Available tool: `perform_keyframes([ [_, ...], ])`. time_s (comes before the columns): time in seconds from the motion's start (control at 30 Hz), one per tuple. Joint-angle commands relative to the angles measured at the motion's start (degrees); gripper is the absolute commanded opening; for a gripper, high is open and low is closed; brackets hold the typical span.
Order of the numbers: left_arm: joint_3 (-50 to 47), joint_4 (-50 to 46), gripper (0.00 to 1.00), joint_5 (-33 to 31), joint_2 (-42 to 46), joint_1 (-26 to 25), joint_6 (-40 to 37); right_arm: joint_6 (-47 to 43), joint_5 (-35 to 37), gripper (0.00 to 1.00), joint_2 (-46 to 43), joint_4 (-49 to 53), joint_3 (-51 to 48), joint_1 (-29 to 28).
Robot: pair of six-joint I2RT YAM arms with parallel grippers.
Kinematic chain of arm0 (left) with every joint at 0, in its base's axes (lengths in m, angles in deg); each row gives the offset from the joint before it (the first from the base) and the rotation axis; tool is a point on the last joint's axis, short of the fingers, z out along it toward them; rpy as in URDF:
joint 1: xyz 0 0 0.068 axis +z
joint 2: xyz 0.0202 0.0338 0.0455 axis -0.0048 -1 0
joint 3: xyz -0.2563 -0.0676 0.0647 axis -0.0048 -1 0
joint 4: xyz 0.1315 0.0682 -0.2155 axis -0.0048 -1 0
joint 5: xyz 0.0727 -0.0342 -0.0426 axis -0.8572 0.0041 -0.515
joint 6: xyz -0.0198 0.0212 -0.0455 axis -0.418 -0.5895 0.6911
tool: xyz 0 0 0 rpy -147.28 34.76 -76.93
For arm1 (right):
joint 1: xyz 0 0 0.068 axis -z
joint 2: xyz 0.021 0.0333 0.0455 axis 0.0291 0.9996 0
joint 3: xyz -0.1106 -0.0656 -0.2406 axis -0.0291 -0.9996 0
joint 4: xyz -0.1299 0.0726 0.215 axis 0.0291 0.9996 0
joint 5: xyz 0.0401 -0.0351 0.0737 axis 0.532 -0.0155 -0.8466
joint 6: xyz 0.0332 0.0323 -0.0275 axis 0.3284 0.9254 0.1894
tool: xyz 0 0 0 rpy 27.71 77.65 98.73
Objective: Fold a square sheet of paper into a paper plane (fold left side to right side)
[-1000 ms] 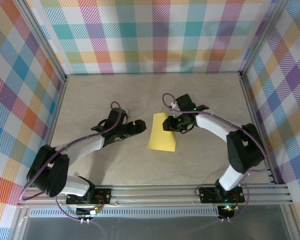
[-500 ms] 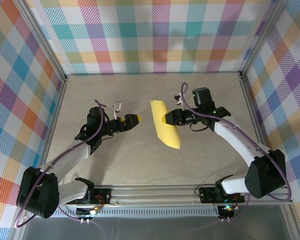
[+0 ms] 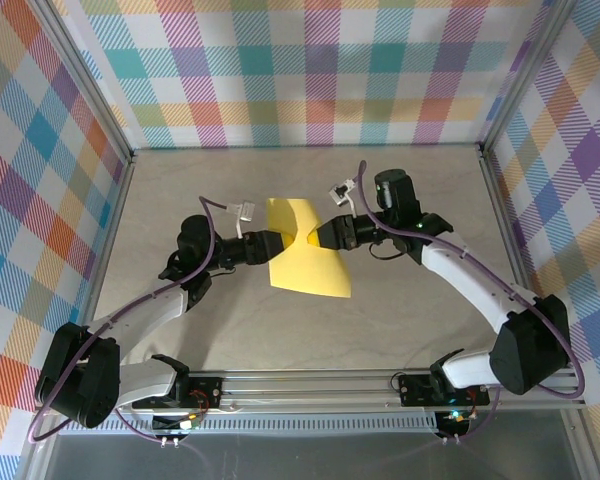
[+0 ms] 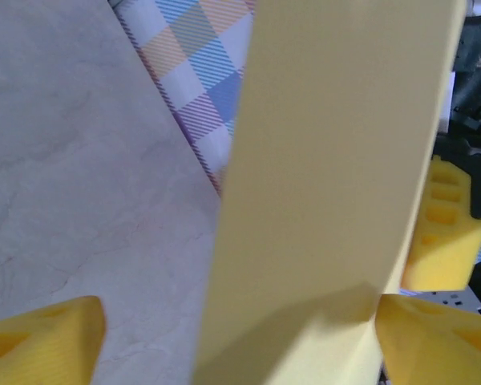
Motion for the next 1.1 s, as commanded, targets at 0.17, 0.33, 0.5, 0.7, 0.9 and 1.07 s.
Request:
perform_keyframes([
  [0.17,1.1,-2.8,0.39,-1.0,0.5,-0.3,-3.2,-4.5,5.9,0.32,1.4,4.9,1.4,1.8],
  [0.33,1.7,-7.7,0.12,-3.2,-0.1,-0.5,-5.1,-5.7,9.2,0.36,1.9,7.3,0.4,2.5],
  [0.5,3.2,-16.4,0.00,-7.0,-2.1,-0.9,-8.0,-4.7,15.8,0.58,2.6,10.3,-0.9,3.6],
  [0.7,4.1,-23.9,0.00,-12.7,-8.6,-1.2,-8.9,-1.5,22.1,0.78,4.3,10.2,-3.5,4.3],
  [0.9,5.4,-28.8,0.00,-18.0,-18.0,-1.7,-9.5,1.8,22.8,0.73,9.2,6.8,-6.4,4.1],
  [1.07,6.0,-30.8,0.00,-21.0,-20.7,-2.3,-9.4,2.9,24.7,0.64,12.6,5.8,-7.6,3.4],
])
